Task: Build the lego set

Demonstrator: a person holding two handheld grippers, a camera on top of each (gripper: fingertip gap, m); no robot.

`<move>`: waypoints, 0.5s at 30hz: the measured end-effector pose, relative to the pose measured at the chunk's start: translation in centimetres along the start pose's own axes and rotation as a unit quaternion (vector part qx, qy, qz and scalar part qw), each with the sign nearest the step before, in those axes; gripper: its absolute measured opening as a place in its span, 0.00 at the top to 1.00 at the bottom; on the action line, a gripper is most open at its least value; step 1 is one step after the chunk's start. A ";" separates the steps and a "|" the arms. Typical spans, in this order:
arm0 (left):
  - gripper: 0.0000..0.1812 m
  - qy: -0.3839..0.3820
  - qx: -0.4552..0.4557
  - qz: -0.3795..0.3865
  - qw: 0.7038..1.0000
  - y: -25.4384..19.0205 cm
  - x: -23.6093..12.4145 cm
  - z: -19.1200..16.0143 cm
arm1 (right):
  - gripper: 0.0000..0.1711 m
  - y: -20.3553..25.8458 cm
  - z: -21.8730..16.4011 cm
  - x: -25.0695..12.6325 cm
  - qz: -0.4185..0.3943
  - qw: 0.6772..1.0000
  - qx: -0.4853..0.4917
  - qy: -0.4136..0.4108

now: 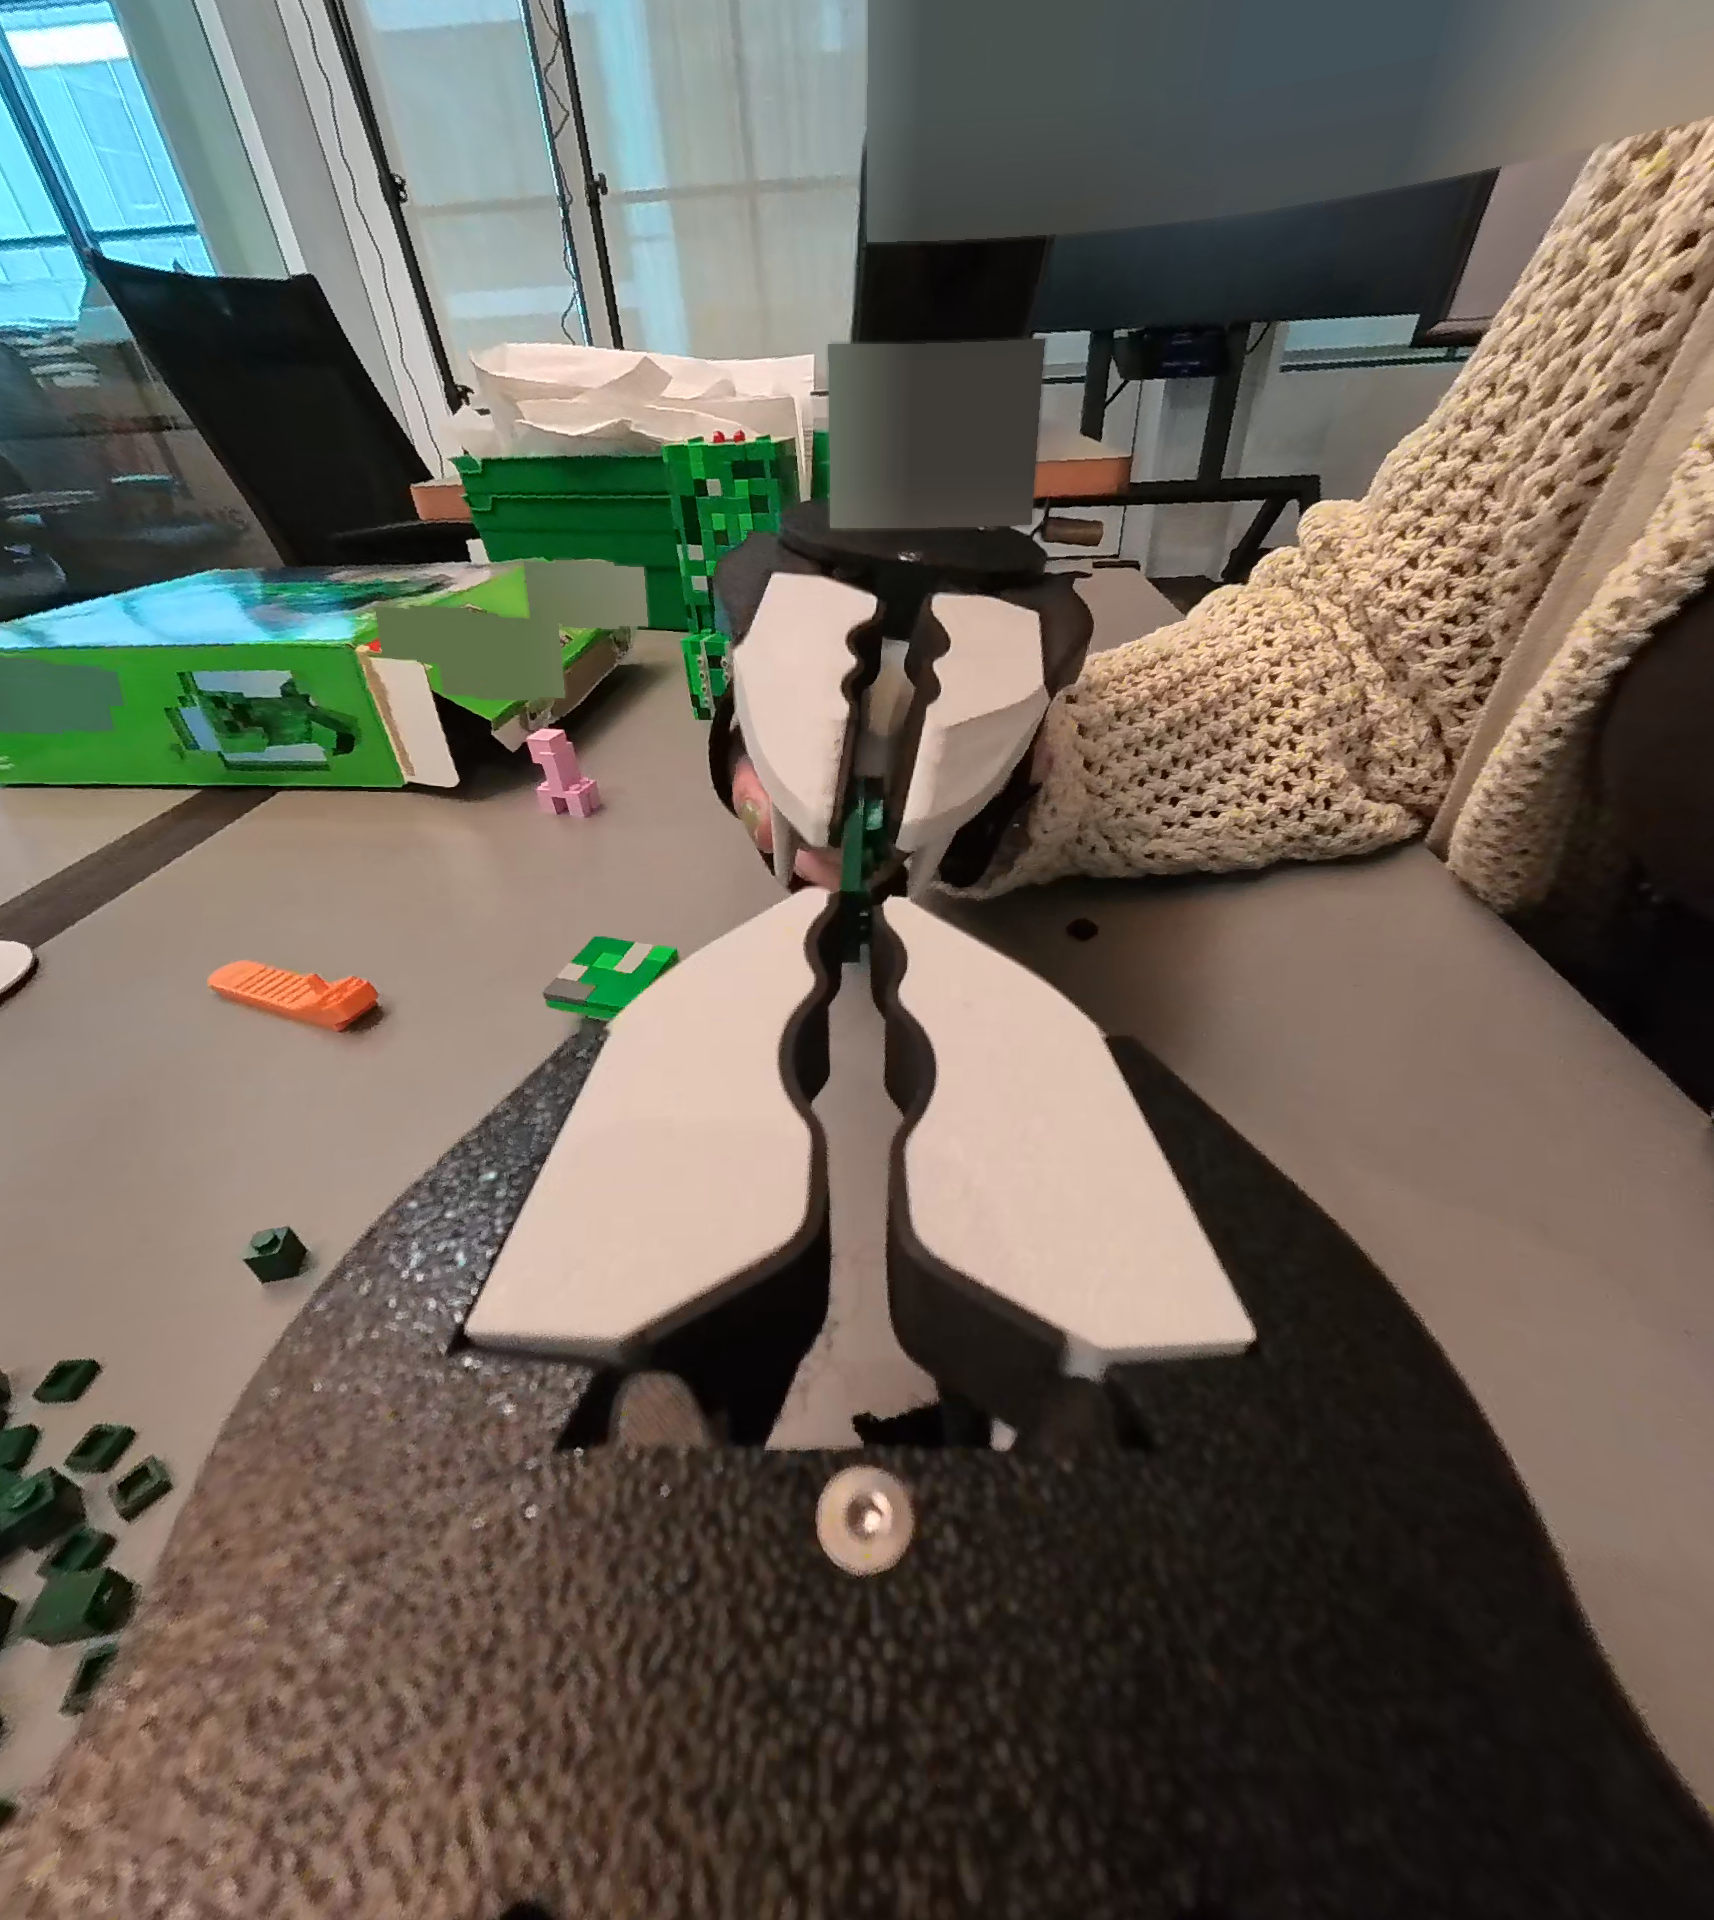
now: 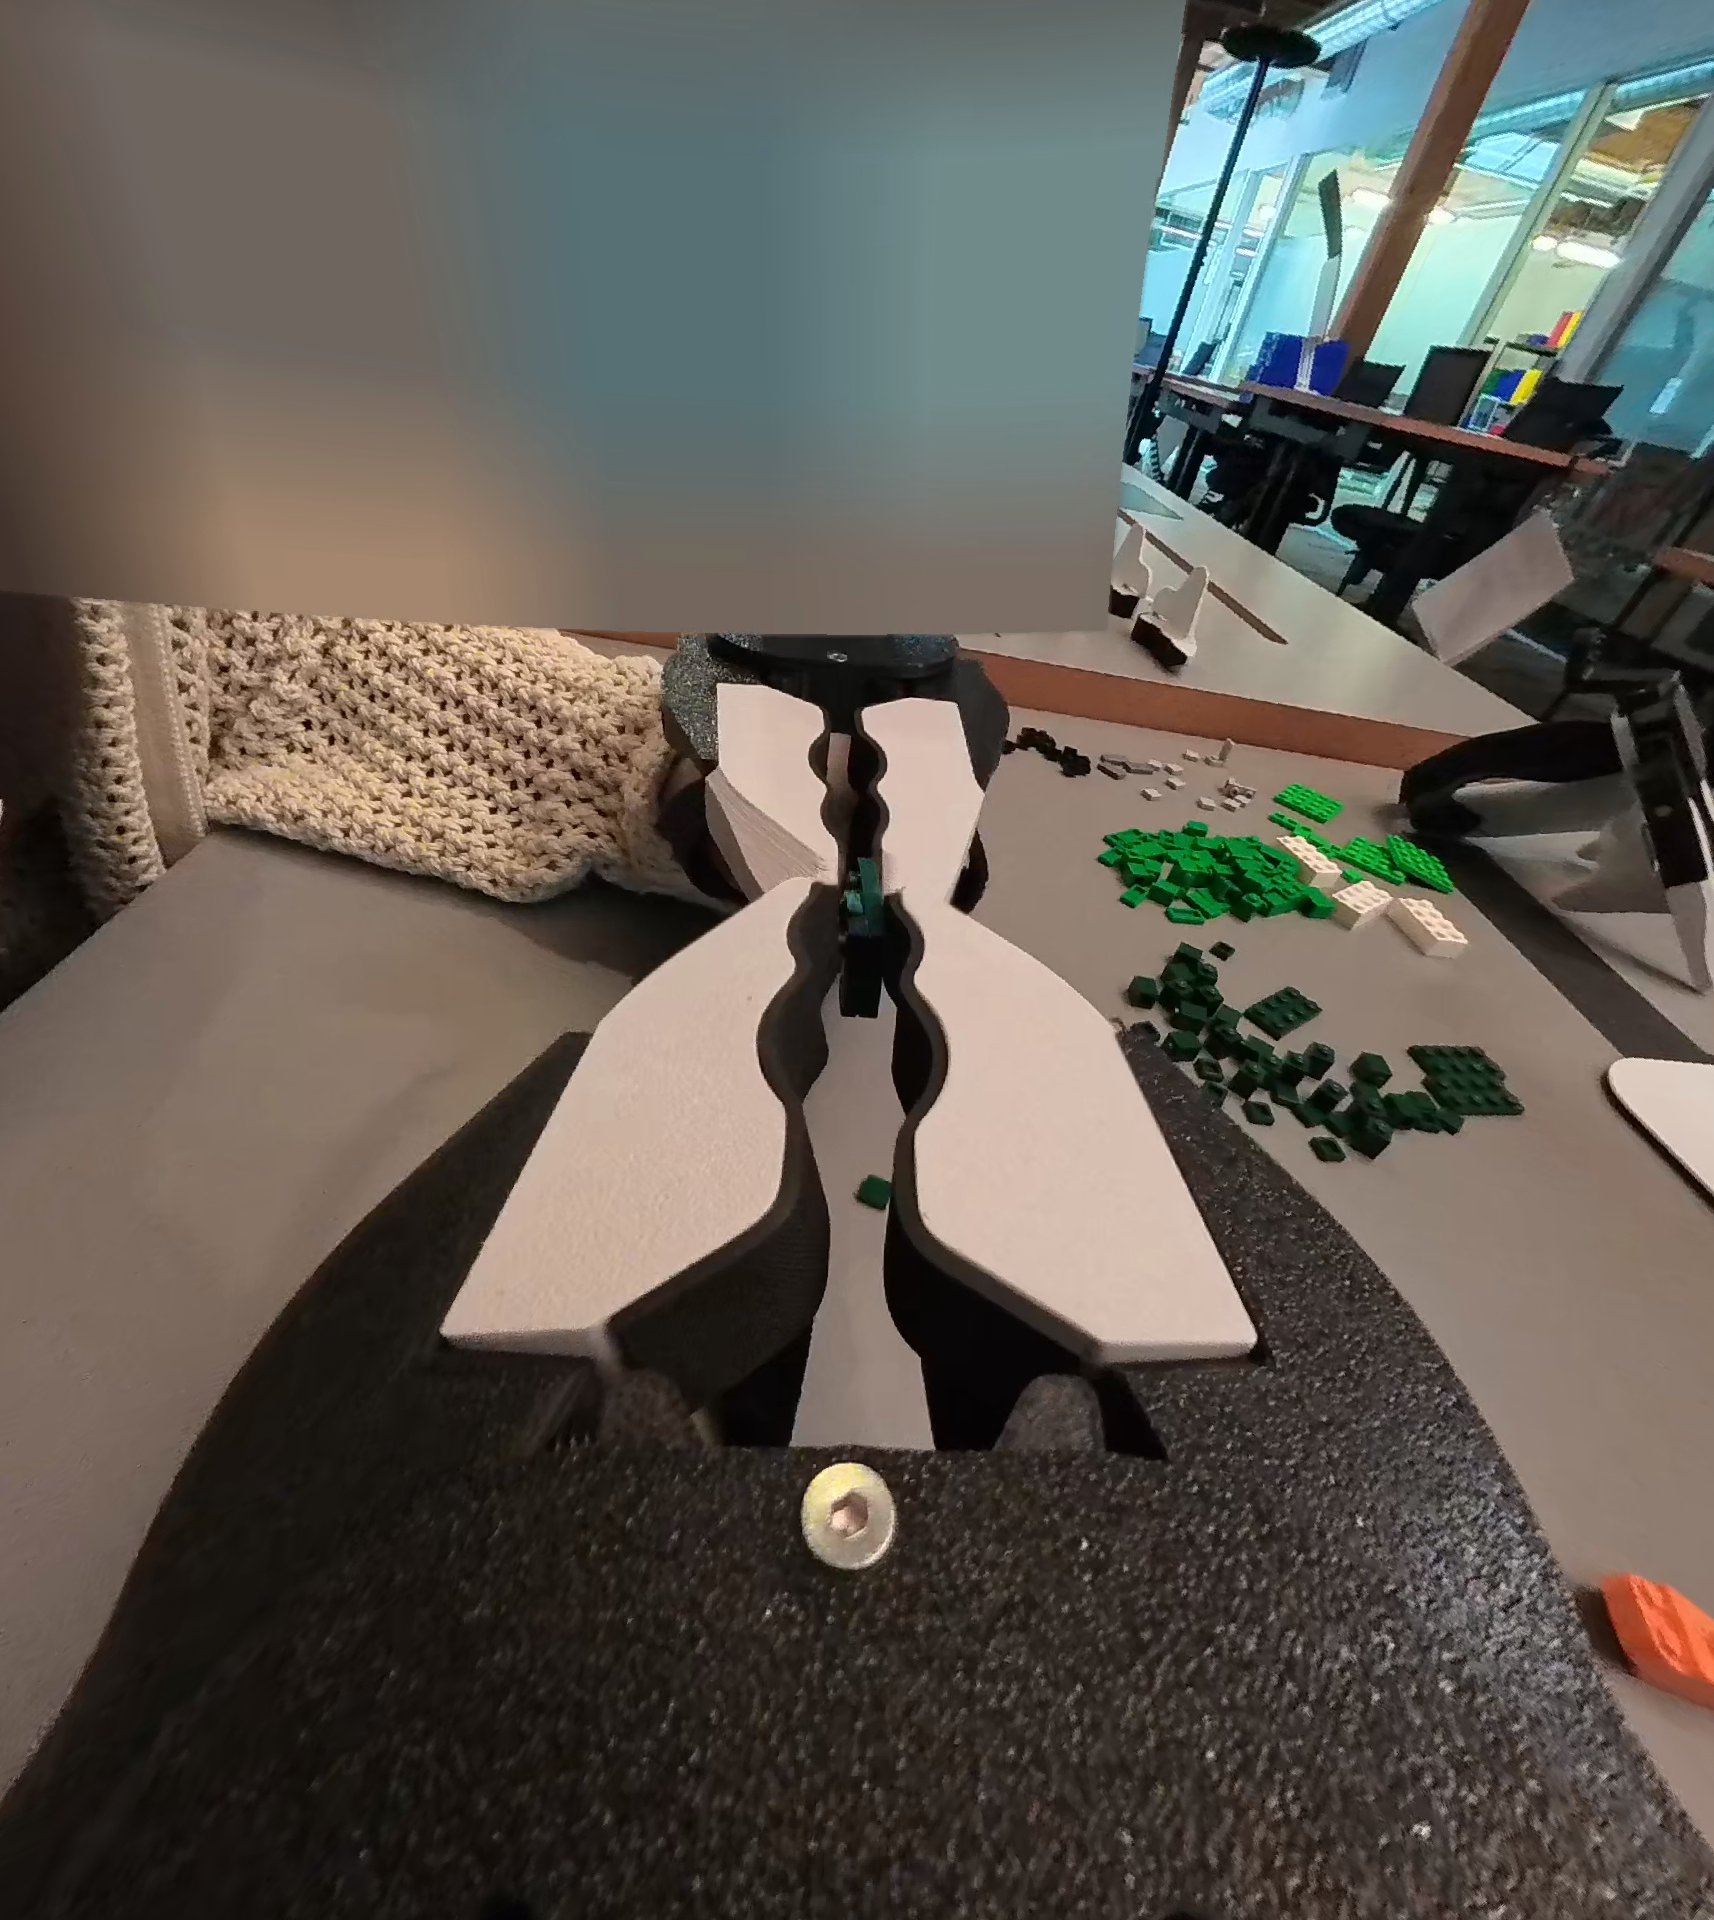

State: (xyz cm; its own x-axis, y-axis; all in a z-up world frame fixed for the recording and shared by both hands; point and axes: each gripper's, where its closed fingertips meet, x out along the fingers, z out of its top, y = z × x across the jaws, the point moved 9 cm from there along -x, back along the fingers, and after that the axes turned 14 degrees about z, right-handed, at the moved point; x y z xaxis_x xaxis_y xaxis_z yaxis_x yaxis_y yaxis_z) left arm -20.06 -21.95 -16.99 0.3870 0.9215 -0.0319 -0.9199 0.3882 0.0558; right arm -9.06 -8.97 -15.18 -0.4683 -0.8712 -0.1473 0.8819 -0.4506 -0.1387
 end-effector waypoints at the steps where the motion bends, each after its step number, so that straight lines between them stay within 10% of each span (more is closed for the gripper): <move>1: 0.97 0.002 0.005 0.008 1.000 0.0 0.0 0.0 | 0.95 -0.1 0.0 0.0 0.000 1.000 0.003 0.000; 15: 0.98 0.017 0.009 0.001 1.000 -0.1 0.1 -0.1 | 0.95 -0.3 -0.7 -0.2 0.019 0.999 0.027 -0.024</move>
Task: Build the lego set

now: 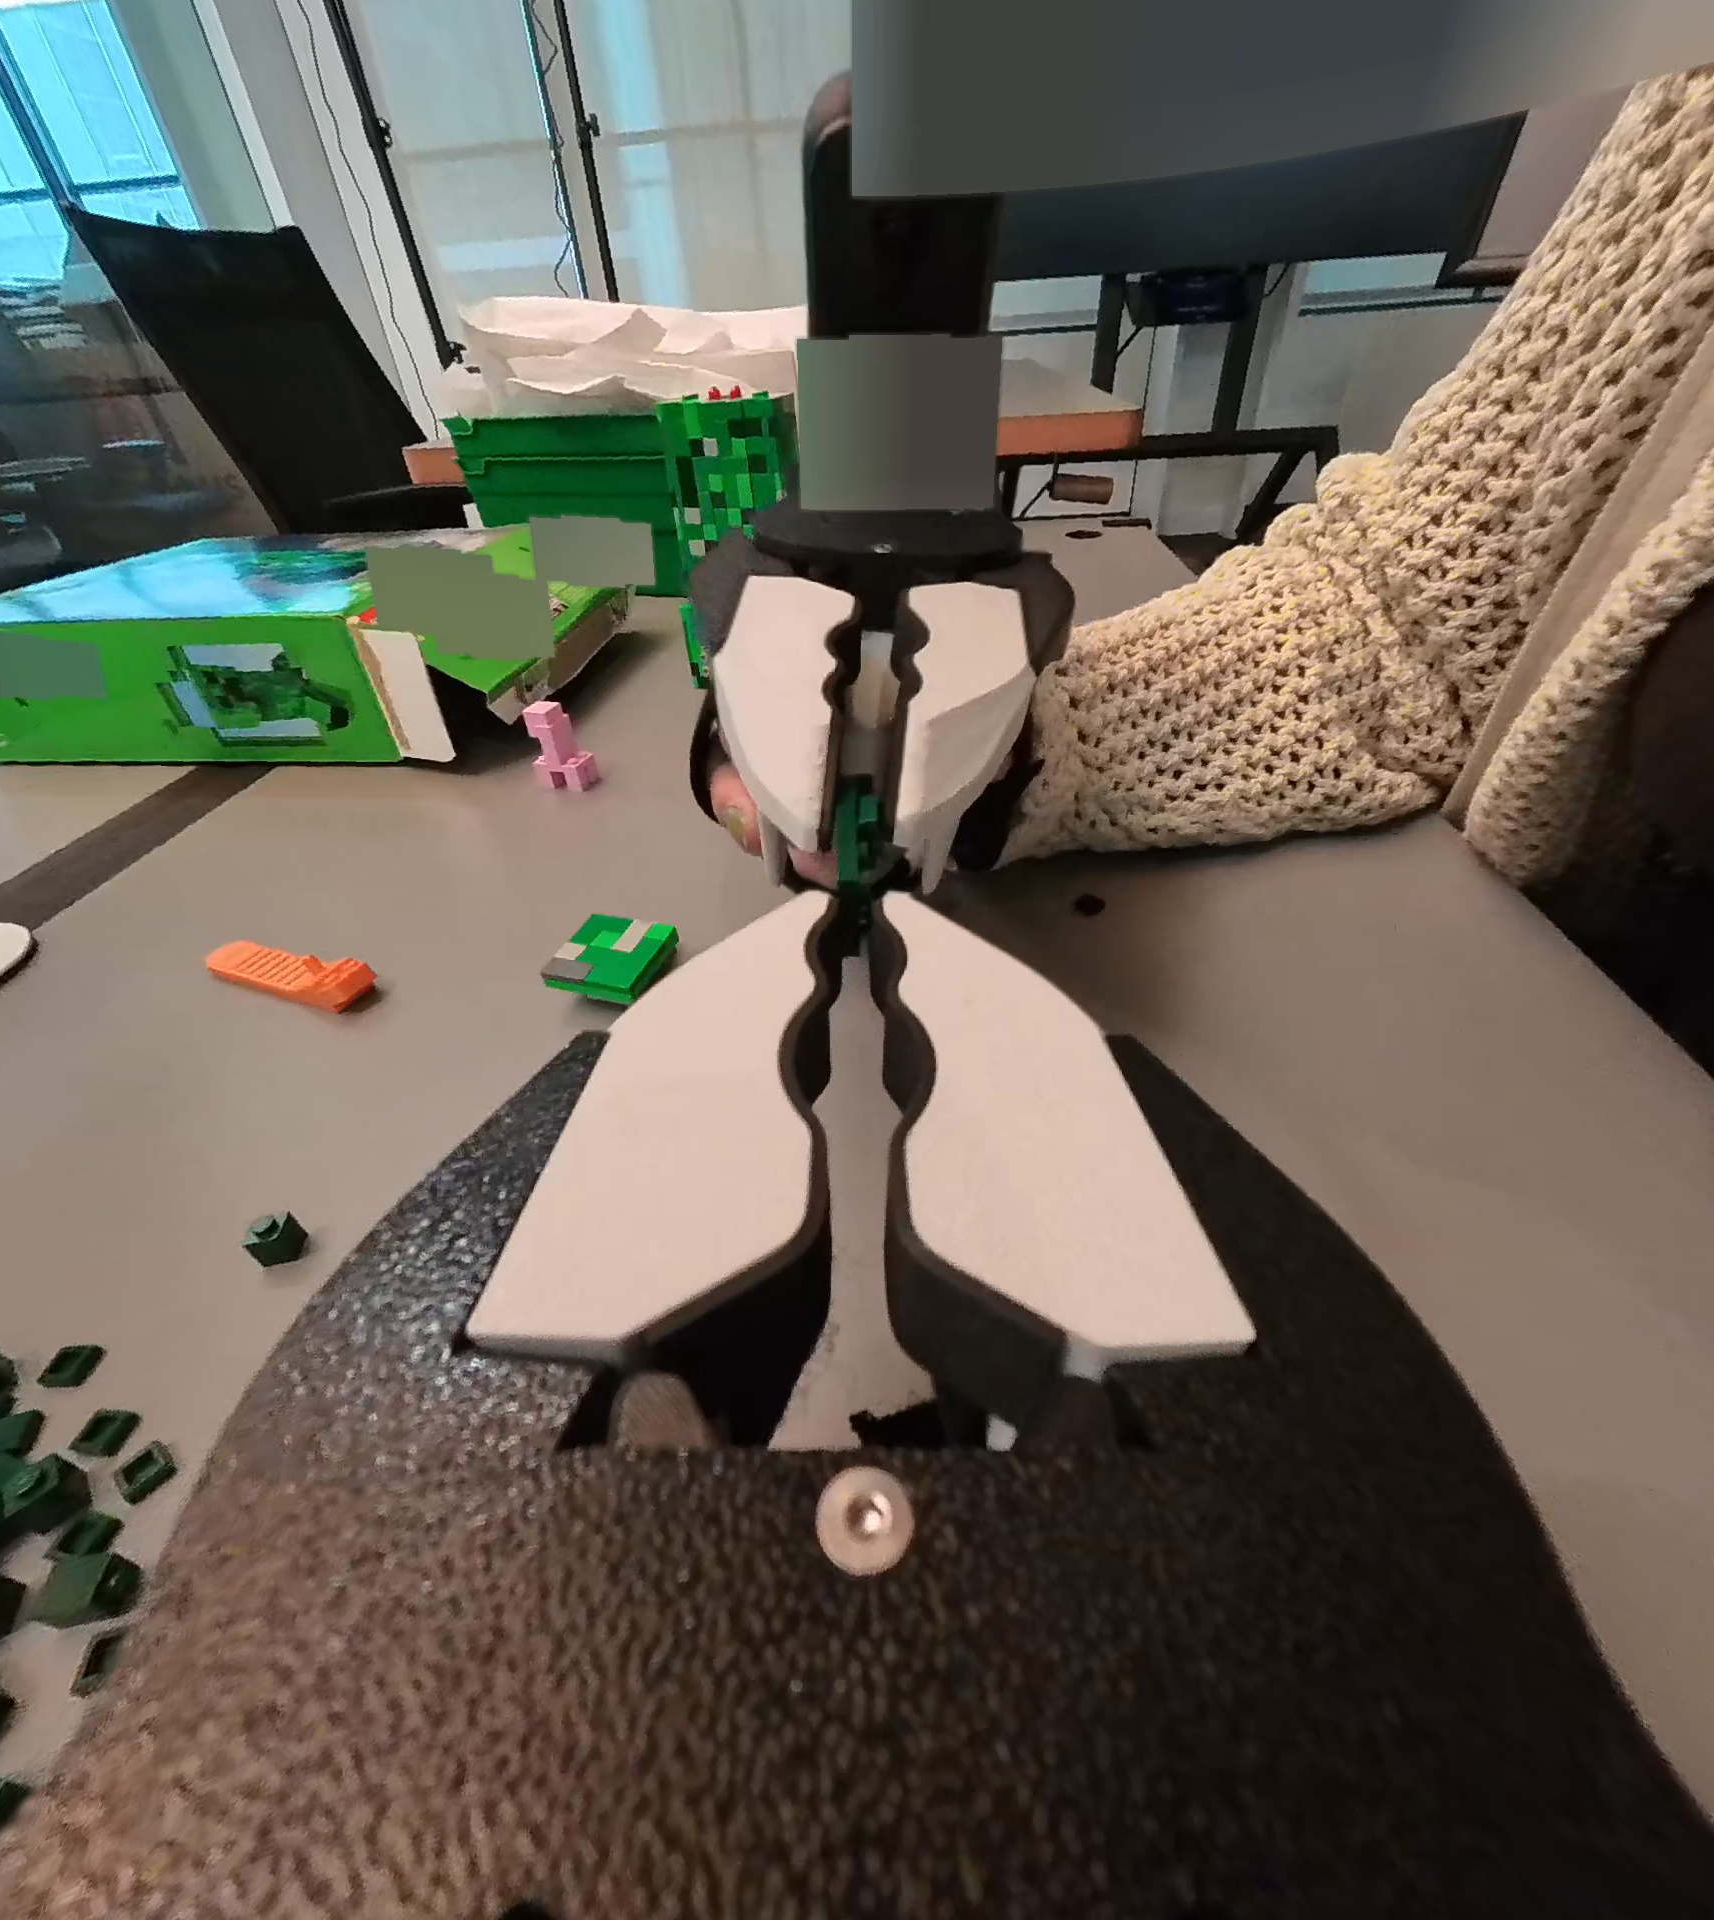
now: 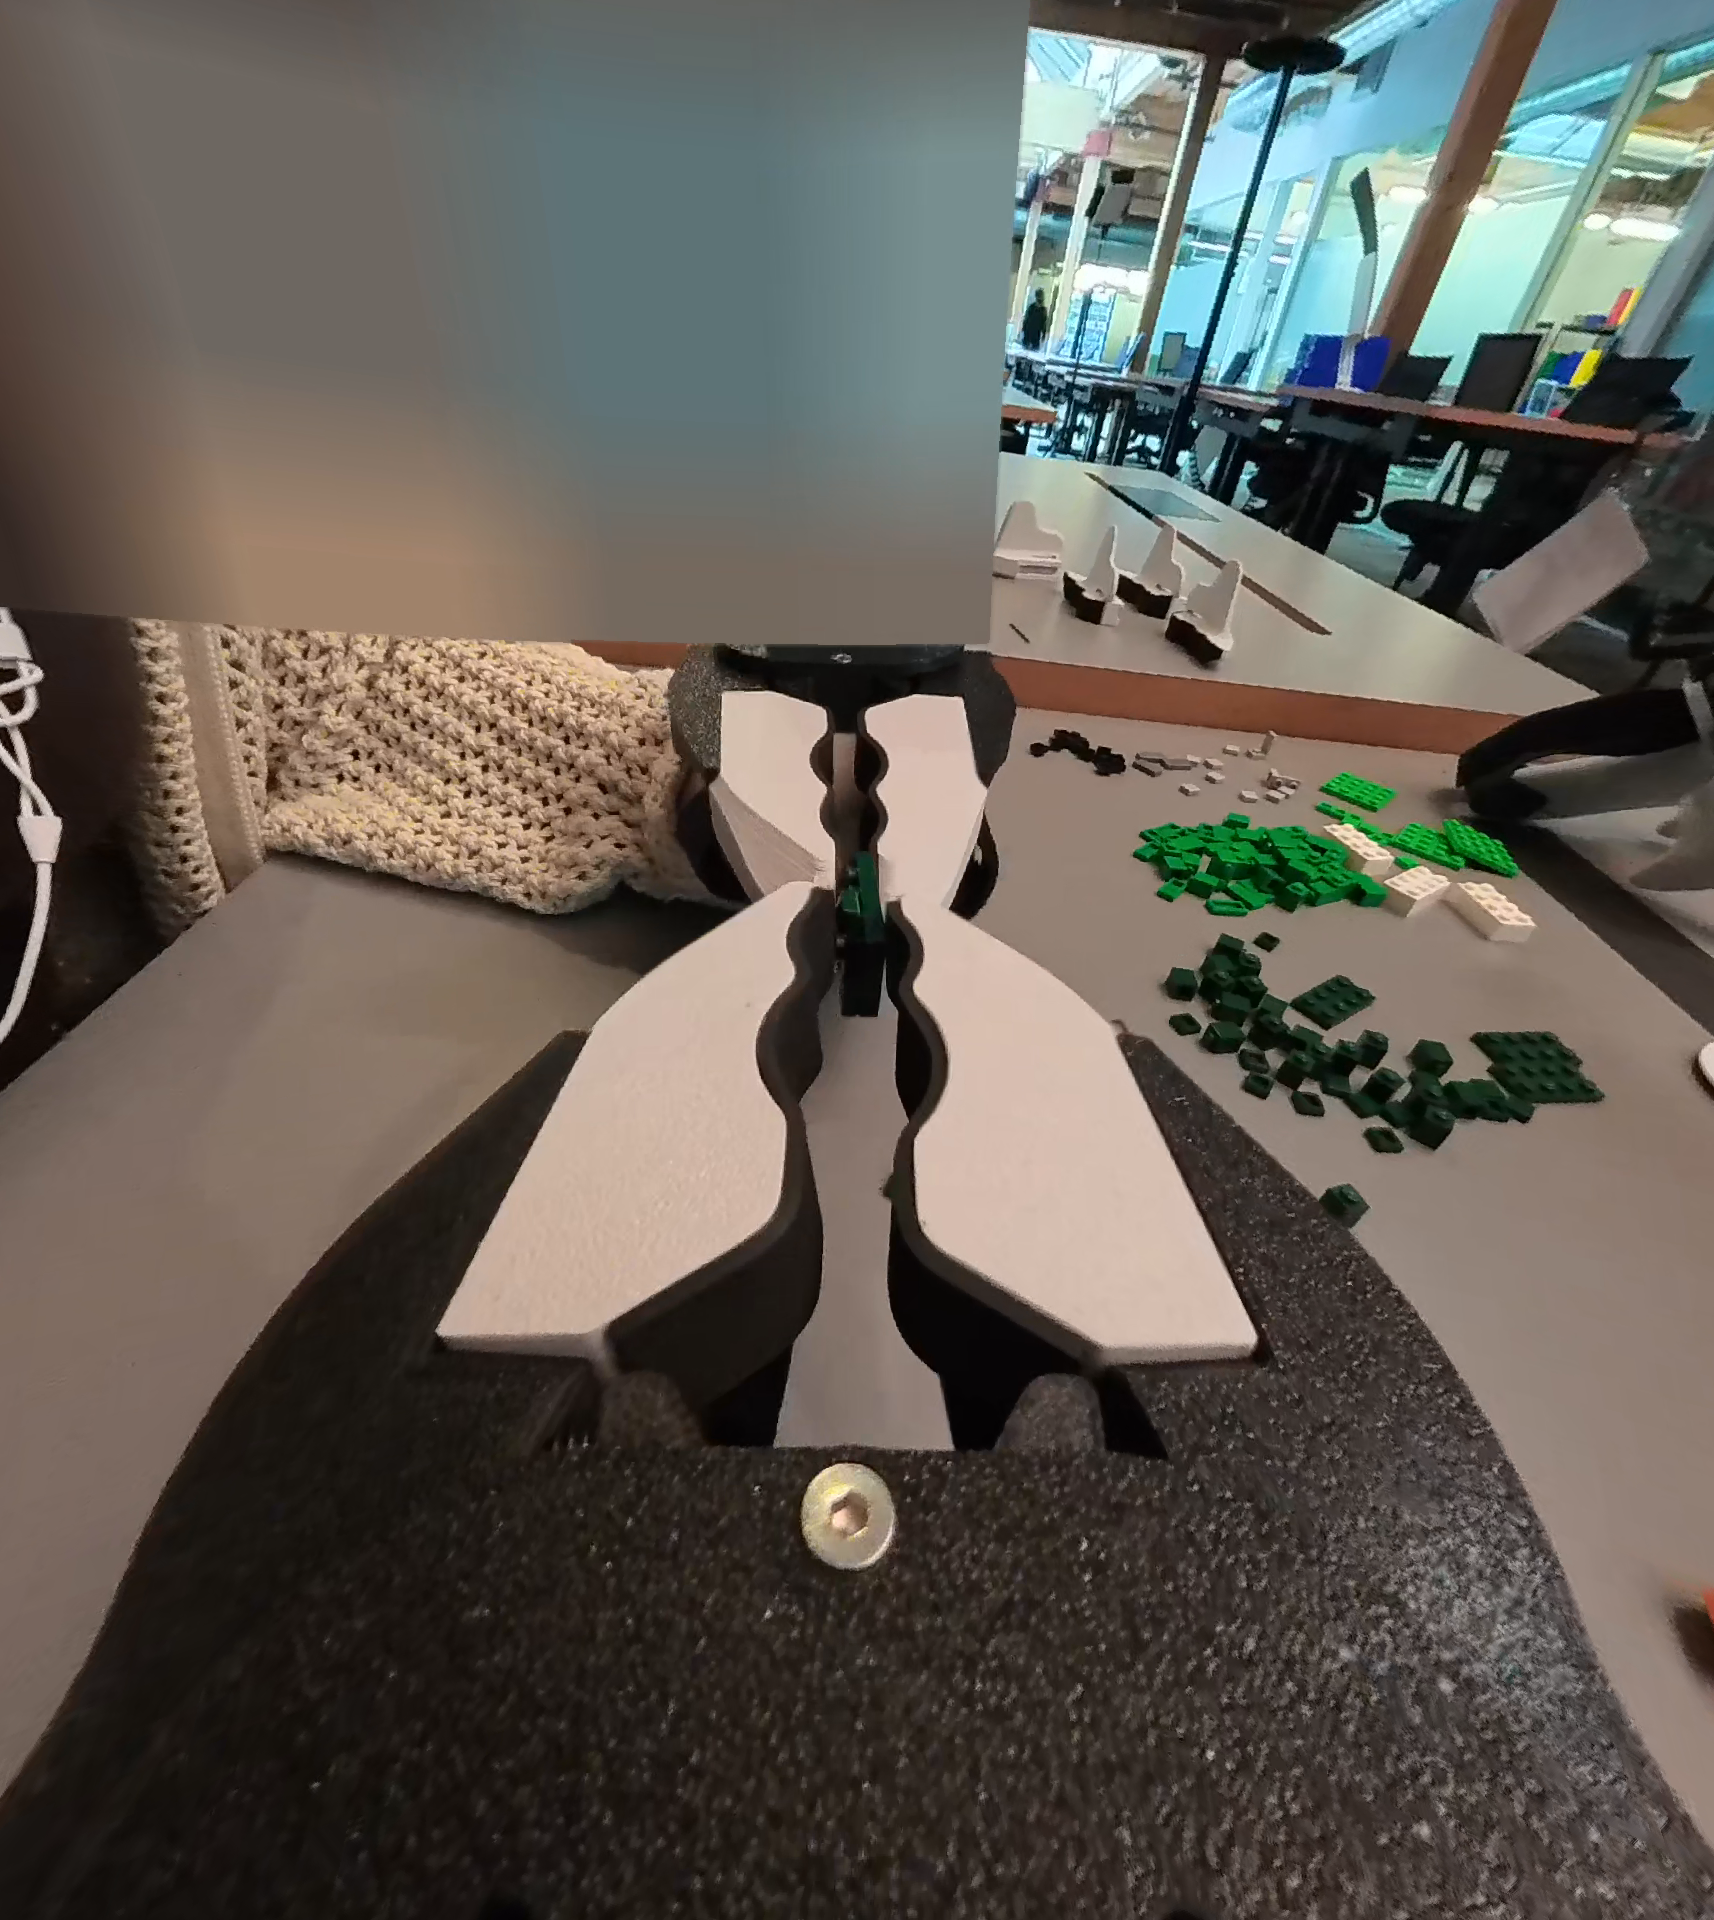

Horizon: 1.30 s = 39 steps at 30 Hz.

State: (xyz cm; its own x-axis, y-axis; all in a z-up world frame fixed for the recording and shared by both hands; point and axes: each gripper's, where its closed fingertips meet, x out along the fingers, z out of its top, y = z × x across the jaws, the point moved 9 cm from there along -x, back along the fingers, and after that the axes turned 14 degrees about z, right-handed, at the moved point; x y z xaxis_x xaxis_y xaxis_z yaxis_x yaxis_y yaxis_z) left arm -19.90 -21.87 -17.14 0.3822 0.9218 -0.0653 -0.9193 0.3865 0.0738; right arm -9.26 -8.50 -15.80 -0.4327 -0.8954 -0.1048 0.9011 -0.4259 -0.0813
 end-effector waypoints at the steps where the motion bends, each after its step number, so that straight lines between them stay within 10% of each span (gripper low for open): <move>1: 0.98 -0.001 -0.001 0.000 1.000 0.0 0.0 0.0 | 0.95 0.0 0.0 0.0 -0.003 1.000 -0.003 0.000; 31: 0.98 -0.008 -0.018 0.022 1.000 0.4 -0.1 0.2 | 0.95 -0.4 0.3 0.0 -0.015 0.999 0.042 -0.021; 39: 0.81 0.010 0.272 0.194 0.943 -0.9 -0.3 0.8 | 0.95 -1.1 -0.2 -0.1 -0.012 0.994 0.097 -0.037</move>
